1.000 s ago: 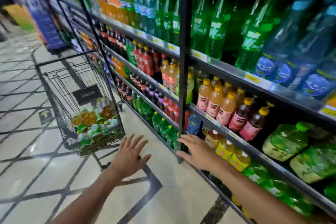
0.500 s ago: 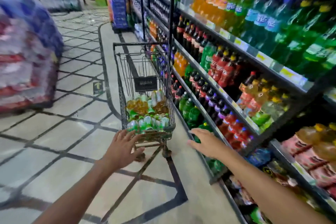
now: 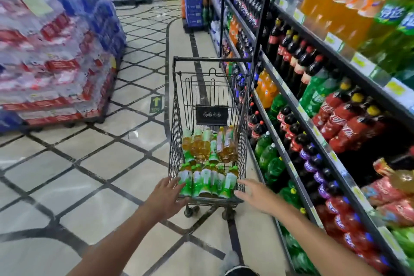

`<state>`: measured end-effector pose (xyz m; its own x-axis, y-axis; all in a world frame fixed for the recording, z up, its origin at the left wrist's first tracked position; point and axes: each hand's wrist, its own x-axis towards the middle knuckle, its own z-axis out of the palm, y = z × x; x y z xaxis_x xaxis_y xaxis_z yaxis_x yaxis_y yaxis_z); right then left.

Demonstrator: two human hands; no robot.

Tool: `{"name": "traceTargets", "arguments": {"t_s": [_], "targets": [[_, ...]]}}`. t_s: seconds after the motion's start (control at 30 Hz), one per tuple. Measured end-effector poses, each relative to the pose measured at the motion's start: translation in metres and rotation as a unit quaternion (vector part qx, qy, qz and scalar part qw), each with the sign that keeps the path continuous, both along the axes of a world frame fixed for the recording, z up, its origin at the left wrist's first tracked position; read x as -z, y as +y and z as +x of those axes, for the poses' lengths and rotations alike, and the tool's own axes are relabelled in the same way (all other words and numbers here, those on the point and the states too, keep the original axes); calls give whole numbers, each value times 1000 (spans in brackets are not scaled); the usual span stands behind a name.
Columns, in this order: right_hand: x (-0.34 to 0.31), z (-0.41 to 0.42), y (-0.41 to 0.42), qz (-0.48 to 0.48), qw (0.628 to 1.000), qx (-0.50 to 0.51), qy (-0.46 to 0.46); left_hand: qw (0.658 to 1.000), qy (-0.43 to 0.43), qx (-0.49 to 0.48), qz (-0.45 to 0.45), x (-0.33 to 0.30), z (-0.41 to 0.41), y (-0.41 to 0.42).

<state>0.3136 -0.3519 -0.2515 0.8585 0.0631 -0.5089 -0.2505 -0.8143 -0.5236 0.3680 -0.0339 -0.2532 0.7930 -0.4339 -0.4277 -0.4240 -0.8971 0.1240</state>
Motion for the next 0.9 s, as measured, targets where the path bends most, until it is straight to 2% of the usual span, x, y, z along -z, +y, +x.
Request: {"name": "traceTargets", "arguments": {"t_s": [0.37, 0.7, 0.9], "targets": [[56, 122, -15, 23, 995, 12, 93, 991, 122, -33, 48, 53, 99, -41], [136, 174, -7, 19, 979, 97, 177, 974, 217, -8, 60, 160, 174, -71], [197, 184, 2, 29, 968, 163, 191, 961, 262, -91, 23, 224, 189, -90]]}}
